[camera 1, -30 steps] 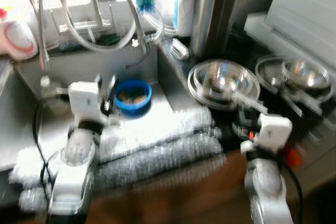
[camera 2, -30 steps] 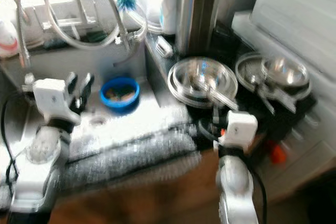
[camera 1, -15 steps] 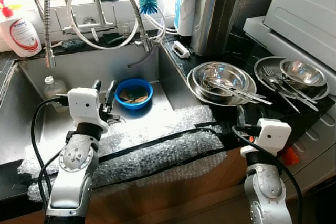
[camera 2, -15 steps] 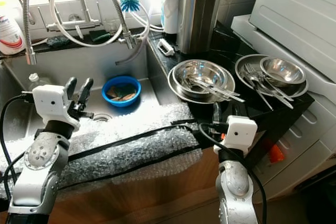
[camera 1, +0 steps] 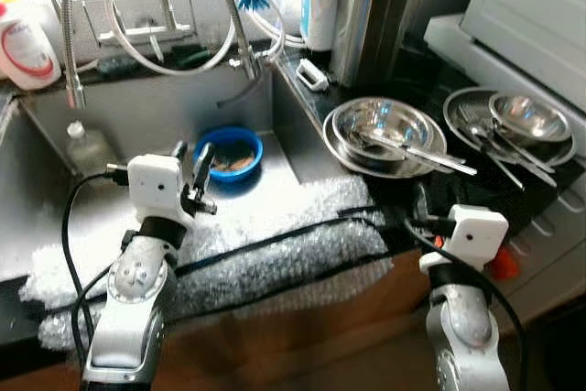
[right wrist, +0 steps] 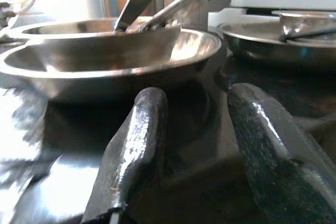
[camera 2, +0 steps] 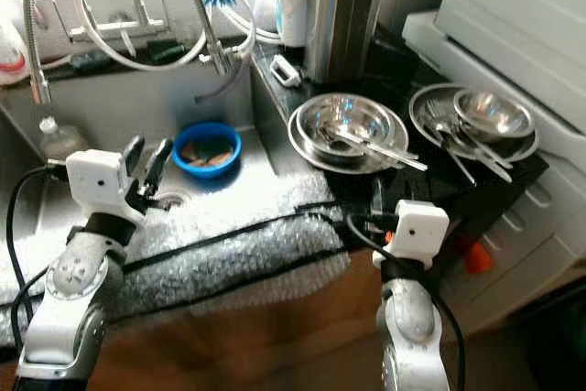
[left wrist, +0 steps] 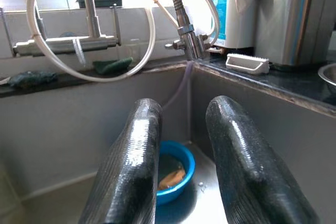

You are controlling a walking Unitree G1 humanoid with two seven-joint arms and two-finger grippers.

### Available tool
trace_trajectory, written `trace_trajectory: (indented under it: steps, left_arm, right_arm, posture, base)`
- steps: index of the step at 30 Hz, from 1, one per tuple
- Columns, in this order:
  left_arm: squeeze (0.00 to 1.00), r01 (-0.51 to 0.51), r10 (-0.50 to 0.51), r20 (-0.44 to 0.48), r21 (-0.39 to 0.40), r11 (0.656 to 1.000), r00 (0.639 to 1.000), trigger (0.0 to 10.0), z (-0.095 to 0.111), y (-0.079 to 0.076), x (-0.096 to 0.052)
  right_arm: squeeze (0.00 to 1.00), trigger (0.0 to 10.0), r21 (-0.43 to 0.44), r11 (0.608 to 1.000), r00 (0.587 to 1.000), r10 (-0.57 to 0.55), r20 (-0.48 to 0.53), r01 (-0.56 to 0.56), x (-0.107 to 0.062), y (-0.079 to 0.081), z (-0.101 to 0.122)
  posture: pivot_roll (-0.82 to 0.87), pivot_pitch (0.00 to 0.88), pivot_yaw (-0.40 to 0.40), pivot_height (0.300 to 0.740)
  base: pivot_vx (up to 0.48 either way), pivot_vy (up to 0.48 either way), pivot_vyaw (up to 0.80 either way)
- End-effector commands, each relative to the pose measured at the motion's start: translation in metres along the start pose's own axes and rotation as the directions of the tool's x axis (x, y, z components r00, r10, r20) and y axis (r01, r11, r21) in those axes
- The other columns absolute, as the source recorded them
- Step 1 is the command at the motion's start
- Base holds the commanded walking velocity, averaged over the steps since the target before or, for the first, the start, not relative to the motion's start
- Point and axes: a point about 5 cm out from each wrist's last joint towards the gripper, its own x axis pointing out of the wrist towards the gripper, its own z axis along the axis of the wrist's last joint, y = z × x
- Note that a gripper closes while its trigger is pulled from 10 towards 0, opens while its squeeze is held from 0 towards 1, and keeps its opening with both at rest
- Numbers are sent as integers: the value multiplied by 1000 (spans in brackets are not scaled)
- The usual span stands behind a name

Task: Kitchen organization

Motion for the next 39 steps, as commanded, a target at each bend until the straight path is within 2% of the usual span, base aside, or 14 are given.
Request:
trace_trajectory:
  steps: [1, 5, 13, 21, 31, 39]
  left_arm:
    - [0, 0, 0, -2, 34, 999, 1000, 10000, 1, 1, -2]
    - [0, -1, 1, -2, 33, 999, 1000, 10000, 1, 1, -2]
    - [0, -1, 1, 3, 35, 999, 1000, 10000, 3, 1, 0]
    - [0, -2, 2, 6, 35, 999, 1000, 10000, 4, 1, 1]
    - [0, 9, -9, 23, 24, 1000, 1000, 10000, 5, -3, 5]
    - [0, 9, -10, 38, 13, 1000, 999, 10000, 7, -6, 5]
  right_arm:
    - [0, 10000, -9, 1000, 1000, 10, -21, -10, -2, 0, -3]
    - [0, 10000, -23, 999, 999, 29, -19, -29, -1, 2, -3]
    - [0, 10000, -14, 1000, 999, 28, -23, -28, -2, 2, -4]
    - [0, 10000, -10, 1000, 999, 26, -27, -26, -3, 1, -5]
    - [0, 10000, -27, 1000, 1000, -7, 8, 7, 4, -5, 4]
    - [0, 10000, -38, 996, 995, -77, 60, 79, 7, -13, 15]
  posture:
    - [-15, 32, -5, 740]
    - [-14, 33, -5, 740]
    - [-15, 31, -4, 740]
    - [-16, 27, -4, 740]
    - [-26, 15, -5, 740]
    - [-25, 2, -11, 740]
  base:
    - [0, 0, 0]
    - [0, 0, 0]
    - [0, 0, 639]
    - [0, 0, 0]
    - [0, 0, 0]
    - [0, 0, 0]
